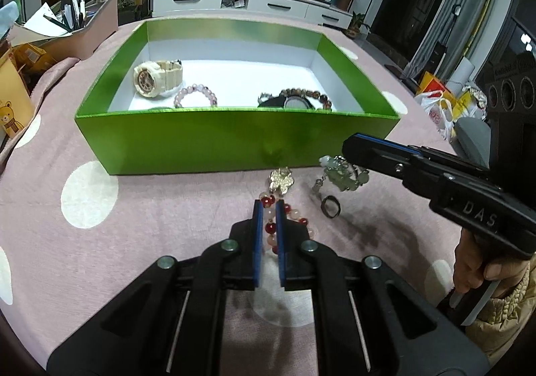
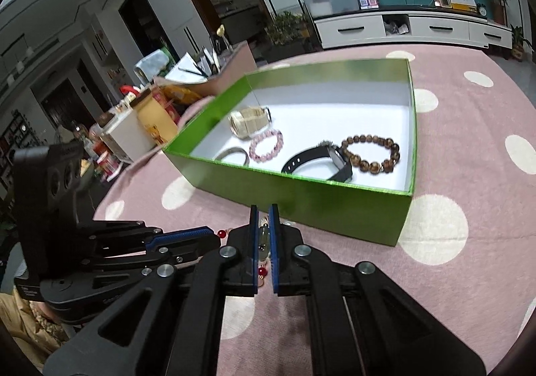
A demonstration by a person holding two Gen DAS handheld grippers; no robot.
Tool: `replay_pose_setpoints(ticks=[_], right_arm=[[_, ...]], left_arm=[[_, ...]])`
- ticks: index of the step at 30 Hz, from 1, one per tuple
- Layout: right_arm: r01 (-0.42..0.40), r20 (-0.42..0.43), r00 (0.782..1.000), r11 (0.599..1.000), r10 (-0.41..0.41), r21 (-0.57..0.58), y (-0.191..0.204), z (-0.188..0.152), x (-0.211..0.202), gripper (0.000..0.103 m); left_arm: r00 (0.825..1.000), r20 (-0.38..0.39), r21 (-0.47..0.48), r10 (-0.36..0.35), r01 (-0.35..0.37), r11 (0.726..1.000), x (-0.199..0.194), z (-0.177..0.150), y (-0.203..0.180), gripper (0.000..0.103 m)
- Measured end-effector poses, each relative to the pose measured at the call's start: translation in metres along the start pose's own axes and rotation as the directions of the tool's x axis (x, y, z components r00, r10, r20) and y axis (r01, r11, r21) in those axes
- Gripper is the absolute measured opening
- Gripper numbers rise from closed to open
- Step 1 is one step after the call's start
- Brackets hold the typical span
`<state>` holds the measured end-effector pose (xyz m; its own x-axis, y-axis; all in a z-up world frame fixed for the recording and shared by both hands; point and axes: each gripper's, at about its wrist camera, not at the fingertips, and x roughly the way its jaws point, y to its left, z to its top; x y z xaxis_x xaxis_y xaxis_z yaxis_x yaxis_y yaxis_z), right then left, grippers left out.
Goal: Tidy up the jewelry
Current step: 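Grasp the red bead bracelet with the left tool while the right tool grasps the jade pendant, then lift the red bracelet and jade pendant over the green box with both tools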
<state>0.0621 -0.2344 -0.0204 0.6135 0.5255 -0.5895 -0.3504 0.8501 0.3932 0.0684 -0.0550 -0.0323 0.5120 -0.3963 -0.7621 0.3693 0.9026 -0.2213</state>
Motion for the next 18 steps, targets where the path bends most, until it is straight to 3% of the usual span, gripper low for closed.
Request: replay_pose_setpoints(ticks=[18], right_arm=[[-0.075,0.147,0.987,0.997,0.07,0.032,0.002,0.024,-0.037,0.005]], left_arm=[[0.984,0.177,-0.071,-0.036,0.05,0.996,-0.051,0.033,0.013,0.007]])
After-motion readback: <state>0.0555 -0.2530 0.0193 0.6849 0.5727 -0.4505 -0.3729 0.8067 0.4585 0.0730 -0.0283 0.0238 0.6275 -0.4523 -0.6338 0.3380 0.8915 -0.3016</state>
